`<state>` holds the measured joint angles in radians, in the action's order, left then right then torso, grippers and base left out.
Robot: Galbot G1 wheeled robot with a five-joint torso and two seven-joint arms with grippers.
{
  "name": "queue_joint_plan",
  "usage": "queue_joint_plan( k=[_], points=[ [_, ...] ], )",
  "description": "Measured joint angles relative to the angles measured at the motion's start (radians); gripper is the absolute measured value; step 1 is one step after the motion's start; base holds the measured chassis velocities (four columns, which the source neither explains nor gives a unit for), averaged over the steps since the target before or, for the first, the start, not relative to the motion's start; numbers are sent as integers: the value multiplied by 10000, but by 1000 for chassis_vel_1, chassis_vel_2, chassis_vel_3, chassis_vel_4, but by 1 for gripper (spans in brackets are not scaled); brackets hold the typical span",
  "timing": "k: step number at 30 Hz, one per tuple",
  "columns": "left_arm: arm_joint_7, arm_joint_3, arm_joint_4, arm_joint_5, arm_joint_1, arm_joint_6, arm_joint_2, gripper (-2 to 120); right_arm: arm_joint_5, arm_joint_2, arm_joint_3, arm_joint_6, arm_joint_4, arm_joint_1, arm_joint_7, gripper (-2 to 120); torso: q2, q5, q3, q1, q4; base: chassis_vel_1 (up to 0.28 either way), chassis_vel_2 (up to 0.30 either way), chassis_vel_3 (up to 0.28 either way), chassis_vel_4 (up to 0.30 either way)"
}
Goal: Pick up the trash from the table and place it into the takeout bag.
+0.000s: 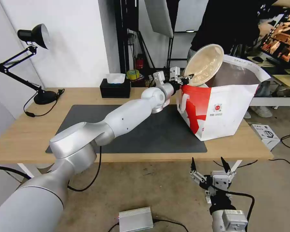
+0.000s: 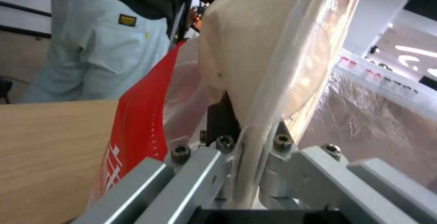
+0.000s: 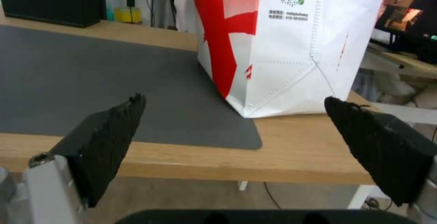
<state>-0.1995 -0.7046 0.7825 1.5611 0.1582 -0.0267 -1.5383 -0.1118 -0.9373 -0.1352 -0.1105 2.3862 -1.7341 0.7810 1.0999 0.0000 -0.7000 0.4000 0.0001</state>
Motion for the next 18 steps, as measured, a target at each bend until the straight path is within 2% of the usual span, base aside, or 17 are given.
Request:
queue_joint_plan(
  k=[8, 14, 15, 18],
  points=[
    [-485, -459, 35, -221, 249, -8, 49, 30, 0, 0, 0, 0, 0, 0, 0, 100, 0, 0, 0, 0, -1, 0, 0, 0, 0],
    [-545, -599, 67, -335, 388, 1, 34, 53, 0, 0, -1, 0, 0, 0, 0, 100, 0, 0, 0, 0, -2, 0, 0, 0, 0],
    [-545, -599, 67, -335, 388, 1, 34, 53, 0, 0, -1, 0, 0, 0, 0, 100, 0, 0, 0, 0, -2, 0, 0, 0, 0],
    [-580, -707, 100, -349, 475, 10, 41, 68, 0, 1, 0, 0, 0, 0, 0, 100, 0, 0, 0, 0, -1, 0, 0, 0, 0]
  ],
)
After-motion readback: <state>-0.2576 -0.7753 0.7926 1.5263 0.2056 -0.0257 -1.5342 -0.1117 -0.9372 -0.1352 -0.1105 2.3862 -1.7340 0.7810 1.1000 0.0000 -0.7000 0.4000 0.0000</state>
